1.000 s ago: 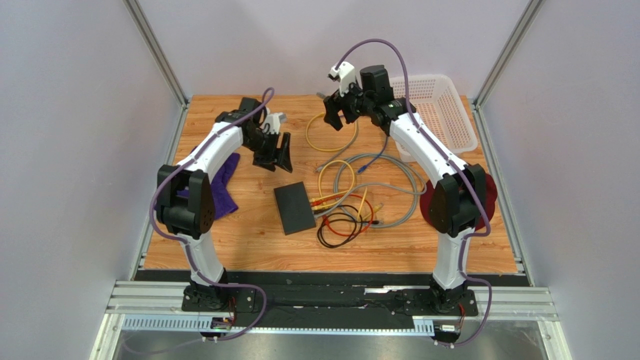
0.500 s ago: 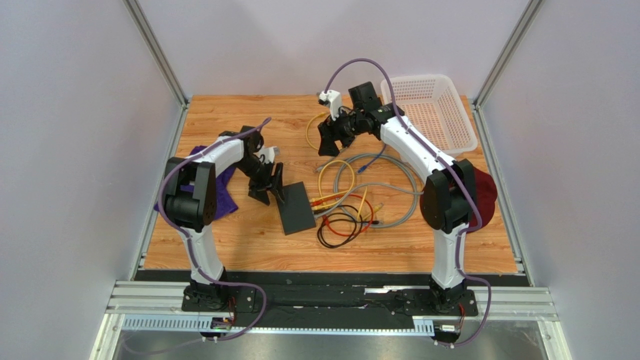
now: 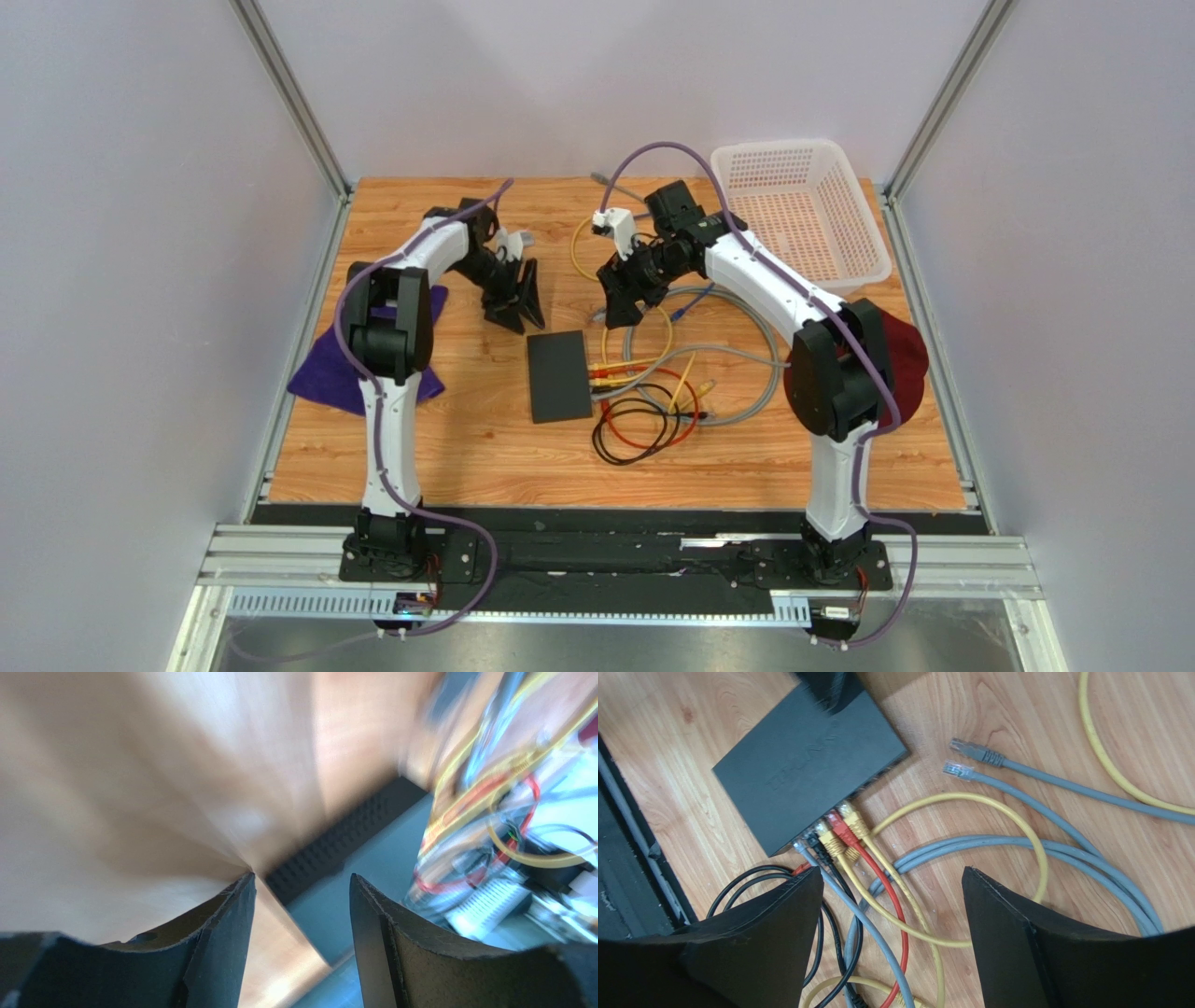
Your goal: Pull the plug from the switch port
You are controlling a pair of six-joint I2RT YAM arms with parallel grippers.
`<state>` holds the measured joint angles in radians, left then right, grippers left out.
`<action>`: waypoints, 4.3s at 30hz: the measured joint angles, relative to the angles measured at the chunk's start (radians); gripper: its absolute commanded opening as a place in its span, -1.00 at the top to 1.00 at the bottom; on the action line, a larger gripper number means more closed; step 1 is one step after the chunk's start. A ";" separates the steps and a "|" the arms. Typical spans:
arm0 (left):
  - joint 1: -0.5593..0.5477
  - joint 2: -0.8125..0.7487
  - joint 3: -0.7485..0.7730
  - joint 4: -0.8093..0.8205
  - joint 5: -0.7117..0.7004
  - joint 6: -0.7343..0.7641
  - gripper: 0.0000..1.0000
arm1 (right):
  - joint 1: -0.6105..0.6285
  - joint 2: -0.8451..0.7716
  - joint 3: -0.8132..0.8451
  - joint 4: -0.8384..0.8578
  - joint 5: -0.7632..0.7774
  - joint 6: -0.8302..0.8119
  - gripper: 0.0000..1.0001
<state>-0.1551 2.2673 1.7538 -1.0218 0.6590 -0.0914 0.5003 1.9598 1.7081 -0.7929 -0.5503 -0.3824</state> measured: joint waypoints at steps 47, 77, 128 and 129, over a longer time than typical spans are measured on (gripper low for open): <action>-0.118 -0.269 -0.402 0.255 0.085 -0.058 1.00 | -0.009 0.346 0.060 0.106 -0.429 0.192 -0.13; -0.098 -0.254 -0.396 0.230 0.065 -0.047 1.00 | -0.015 0.431 0.100 0.010 -0.475 0.127 0.20; -0.098 -0.209 -0.249 0.159 -0.053 0.104 1.00 | 0.012 0.487 0.314 -0.319 -0.258 0.002 1.00; -0.098 -0.205 -0.241 0.156 -0.056 0.107 1.00 | 0.013 0.489 0.324 -0.333 -0.245 -0.005 1.00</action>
<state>-0.2527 2.0621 1.5124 -0.8654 0.6033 0.0158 0.5133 2.4489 2.0323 -1.1259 -0.7956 -0.3870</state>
